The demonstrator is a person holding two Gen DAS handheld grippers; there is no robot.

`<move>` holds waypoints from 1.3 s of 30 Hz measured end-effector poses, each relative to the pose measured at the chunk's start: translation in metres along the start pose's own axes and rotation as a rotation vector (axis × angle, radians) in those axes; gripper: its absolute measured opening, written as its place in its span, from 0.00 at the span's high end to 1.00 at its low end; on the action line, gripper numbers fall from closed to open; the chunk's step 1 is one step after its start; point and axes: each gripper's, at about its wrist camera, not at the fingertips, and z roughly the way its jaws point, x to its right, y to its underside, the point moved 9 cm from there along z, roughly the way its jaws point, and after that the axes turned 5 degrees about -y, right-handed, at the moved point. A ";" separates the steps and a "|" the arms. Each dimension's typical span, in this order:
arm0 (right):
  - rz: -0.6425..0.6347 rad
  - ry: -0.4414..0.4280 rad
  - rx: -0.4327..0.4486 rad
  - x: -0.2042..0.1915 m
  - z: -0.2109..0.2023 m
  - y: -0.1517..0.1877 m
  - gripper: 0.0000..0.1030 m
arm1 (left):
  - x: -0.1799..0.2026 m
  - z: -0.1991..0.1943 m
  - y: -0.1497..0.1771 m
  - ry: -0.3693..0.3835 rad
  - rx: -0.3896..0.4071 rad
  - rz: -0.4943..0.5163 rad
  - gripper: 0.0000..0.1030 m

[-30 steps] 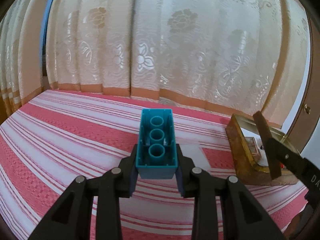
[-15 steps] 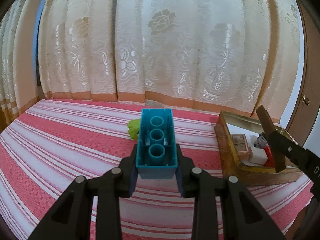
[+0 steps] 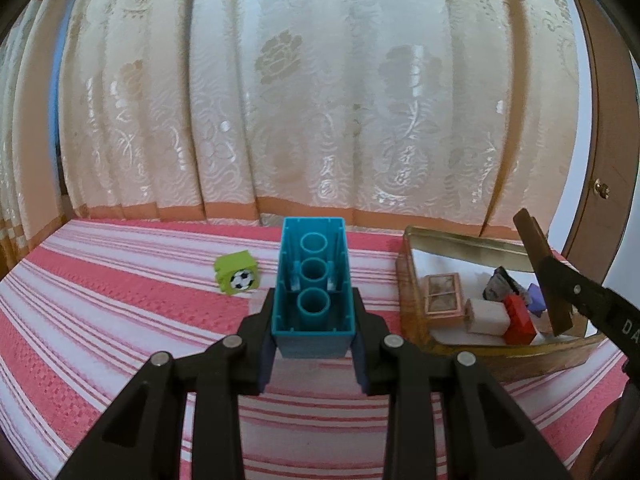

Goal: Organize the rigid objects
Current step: 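Carry the blue brick and brown brush over the tin tray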

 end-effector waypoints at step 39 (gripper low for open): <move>-0.035 0.253 0.074 0.146 -0.036 -0.047 0.73 | 0.156 0.007 -0.022 0.169 0.045 0.120 0.71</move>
